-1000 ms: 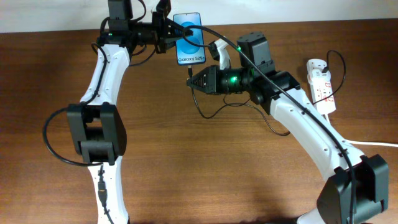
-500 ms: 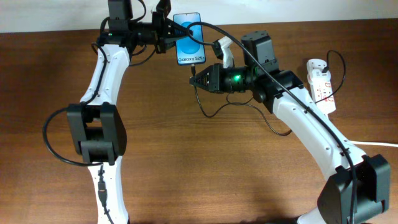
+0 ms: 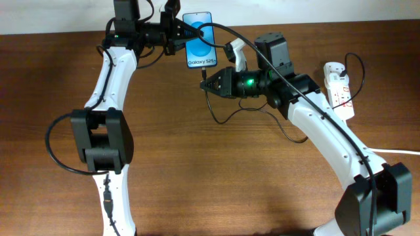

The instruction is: Plug charger to phone and switch on socket

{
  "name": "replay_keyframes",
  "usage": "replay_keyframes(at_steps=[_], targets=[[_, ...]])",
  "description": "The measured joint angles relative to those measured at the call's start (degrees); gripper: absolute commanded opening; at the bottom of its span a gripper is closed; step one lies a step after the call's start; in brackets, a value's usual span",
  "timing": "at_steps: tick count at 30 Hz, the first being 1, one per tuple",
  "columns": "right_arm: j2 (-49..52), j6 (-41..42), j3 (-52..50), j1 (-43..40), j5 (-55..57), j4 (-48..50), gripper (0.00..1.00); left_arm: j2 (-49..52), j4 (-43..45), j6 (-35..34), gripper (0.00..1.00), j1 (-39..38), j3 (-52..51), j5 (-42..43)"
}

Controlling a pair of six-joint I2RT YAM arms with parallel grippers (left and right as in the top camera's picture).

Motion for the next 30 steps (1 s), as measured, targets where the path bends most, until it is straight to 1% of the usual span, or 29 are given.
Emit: replay_keyframes(at_steps=[30], targets=[[0.0,0.15,0.0,0.0,-0.22,-0.22,0.04,0.0,0.02,0.0,0.0,-0.66,0.0,-0.02]])
